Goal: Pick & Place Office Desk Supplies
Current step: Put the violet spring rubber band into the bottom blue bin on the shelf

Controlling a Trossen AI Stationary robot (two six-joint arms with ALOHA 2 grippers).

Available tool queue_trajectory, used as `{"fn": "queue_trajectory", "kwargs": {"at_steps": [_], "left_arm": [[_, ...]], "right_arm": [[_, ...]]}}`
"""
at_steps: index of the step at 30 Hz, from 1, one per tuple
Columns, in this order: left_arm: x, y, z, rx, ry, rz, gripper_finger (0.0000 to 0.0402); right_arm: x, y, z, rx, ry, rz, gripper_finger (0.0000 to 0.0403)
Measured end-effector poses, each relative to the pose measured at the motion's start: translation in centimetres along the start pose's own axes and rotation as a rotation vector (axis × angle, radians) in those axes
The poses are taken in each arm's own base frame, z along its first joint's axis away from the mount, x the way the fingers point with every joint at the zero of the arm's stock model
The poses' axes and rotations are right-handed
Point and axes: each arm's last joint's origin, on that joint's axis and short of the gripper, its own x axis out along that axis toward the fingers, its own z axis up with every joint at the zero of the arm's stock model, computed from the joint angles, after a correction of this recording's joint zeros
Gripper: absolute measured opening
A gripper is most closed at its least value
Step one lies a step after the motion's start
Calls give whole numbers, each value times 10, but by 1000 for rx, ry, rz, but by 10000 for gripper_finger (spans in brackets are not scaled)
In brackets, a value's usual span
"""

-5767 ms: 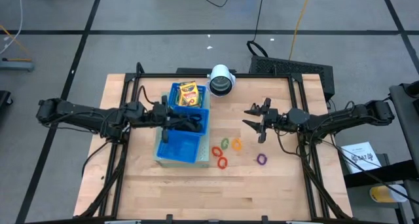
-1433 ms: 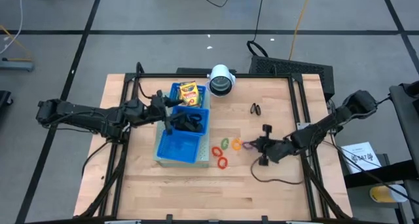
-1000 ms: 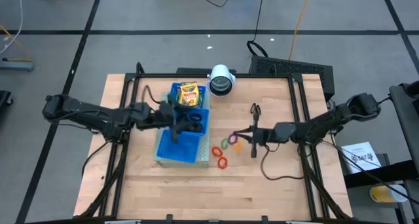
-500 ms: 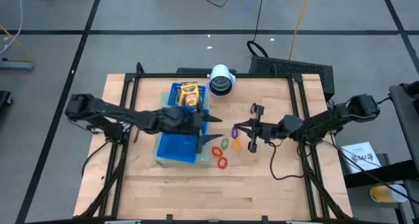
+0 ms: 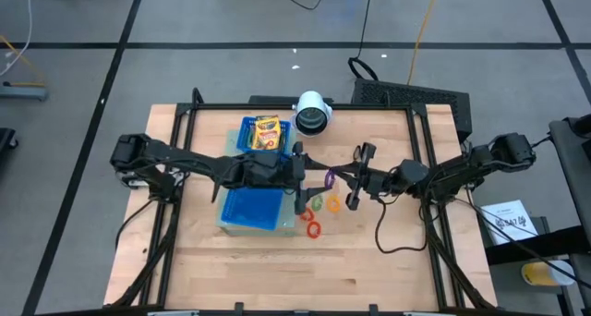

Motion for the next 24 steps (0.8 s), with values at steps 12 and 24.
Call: {"fn": "queue_trajectory", "kwargs": {"at_steps": [12, 24], "left_arm": [[2, 13, -7, -41, 59, 56, 231], [-5, 13, -2, 23, 70, -72, 17]], "right_arm": [[0, 2, 2, 10, -54, 66, 0], [-3, -3, 0, 259, 97, -38, 75]]}}
